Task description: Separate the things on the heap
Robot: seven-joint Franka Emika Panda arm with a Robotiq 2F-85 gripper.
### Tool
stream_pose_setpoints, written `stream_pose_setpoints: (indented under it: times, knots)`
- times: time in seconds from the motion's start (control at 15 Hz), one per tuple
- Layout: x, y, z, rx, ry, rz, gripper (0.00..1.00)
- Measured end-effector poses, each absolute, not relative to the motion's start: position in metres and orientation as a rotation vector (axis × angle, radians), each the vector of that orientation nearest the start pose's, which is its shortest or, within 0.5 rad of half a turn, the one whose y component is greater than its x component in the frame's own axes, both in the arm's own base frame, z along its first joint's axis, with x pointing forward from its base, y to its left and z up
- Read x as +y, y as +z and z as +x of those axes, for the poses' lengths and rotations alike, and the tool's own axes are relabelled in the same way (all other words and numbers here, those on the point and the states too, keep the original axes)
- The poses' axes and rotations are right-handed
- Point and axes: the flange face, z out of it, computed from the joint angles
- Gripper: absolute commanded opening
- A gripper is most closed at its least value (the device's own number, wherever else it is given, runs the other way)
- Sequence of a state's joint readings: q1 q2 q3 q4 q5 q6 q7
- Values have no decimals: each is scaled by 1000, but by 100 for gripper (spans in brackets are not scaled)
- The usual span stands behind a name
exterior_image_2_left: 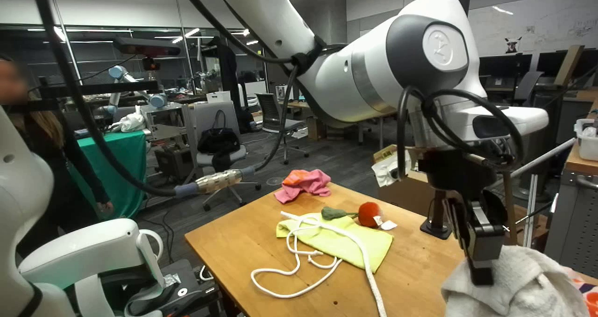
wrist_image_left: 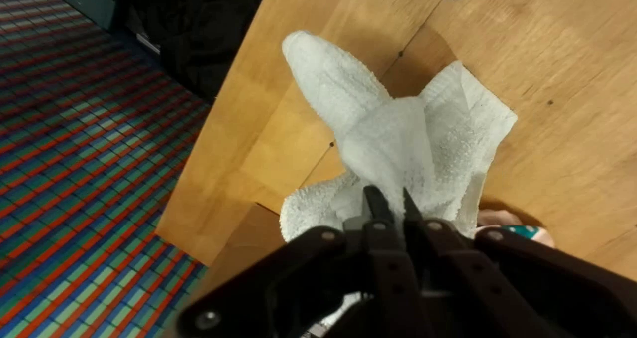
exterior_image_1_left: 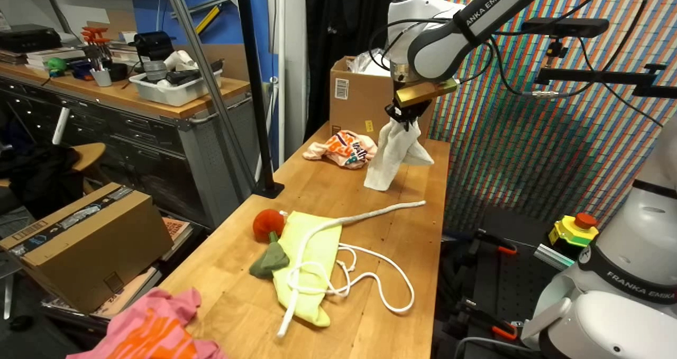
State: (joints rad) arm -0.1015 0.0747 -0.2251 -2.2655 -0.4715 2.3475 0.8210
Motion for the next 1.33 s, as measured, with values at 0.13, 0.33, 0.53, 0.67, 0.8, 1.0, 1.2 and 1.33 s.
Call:
stream_pose_setpoints:
  times: [0.13, 0.33, 0.53, 0.67, 0.8, 1.0, 1.2, 1.33]
  knots:
    - [-184, 327, 493, 1501, -156, -3189, 5]
    - [-192, 321, 484, 1669, -125, -3185, 5]
    - [-197, 313, 477, 1819, -89, -3180, 5]
    - [-198, 303, 474, 1891, -59, -3172, 5]
    - [-198, 290, 473, 1941, -32, -3166, 6]
    - [-199, 265, 473, 2000, 14, -3160, 6]
    - [-202, 246, 477, 2048, 47, -3153, 6]
    - [-205, 238, 481, 2076, 53, -3145, 6]
